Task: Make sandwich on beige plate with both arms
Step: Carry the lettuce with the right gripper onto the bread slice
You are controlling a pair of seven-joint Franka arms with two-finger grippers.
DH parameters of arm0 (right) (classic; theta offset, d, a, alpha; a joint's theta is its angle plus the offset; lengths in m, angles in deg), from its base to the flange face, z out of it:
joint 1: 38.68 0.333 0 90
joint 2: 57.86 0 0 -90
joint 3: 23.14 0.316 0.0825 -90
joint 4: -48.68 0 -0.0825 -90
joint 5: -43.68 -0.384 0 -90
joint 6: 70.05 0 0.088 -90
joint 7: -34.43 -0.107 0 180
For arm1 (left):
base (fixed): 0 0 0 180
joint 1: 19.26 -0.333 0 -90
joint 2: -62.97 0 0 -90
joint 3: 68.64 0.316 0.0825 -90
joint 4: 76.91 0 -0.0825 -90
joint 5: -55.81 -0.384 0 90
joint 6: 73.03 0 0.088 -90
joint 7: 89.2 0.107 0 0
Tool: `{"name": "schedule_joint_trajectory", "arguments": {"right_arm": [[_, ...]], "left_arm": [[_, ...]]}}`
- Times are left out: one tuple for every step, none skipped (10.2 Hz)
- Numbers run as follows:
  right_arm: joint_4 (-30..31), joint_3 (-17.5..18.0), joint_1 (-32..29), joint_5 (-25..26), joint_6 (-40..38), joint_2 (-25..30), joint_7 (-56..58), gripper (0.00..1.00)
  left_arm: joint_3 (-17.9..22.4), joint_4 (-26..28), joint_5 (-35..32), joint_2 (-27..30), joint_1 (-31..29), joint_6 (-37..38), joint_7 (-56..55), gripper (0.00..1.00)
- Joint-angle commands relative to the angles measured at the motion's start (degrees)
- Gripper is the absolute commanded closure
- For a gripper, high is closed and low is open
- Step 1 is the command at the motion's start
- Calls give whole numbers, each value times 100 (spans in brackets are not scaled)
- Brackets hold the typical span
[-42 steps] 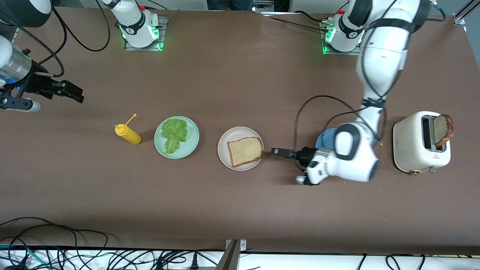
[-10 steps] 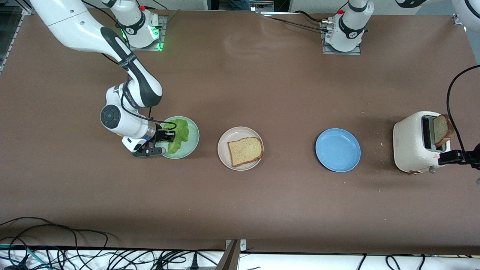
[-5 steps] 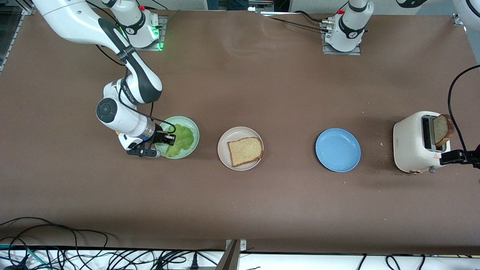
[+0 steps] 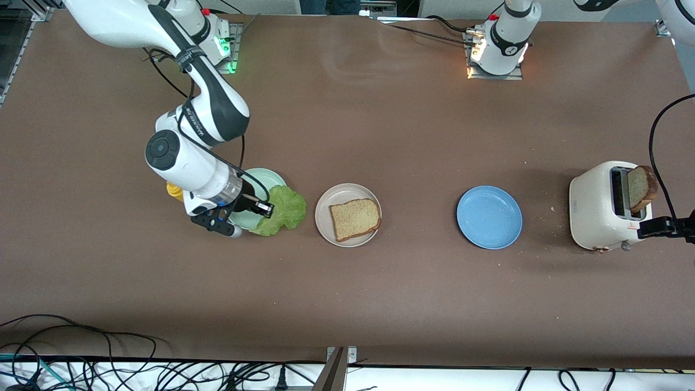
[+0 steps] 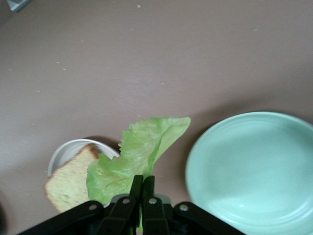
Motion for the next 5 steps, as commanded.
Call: {"name": "schedule_joint_trajectory", "arguments": {"right_arm": [[-988,-22,393,9,-137,-707,-816,100],[-1339,-83,630,9,-137,-962,-1142,100],[-1639,-144,859,9,-128,-1191,-1485,100],[-1859,-206,1035,0,-128,-1384,-1758,100],[-2001,-233,1159,0,-85,-1543,-2013,100]], "left_arm": [[-28,11,-191,85,-28,48,103,0],[-28,11,-191,76,-28,48,86,0],[-28,11,-200,85,-19,39,77,0],[-28,11,-200,85,-19,48,77,0],[-37,20,-200,76,-19,39,68,0]]}}
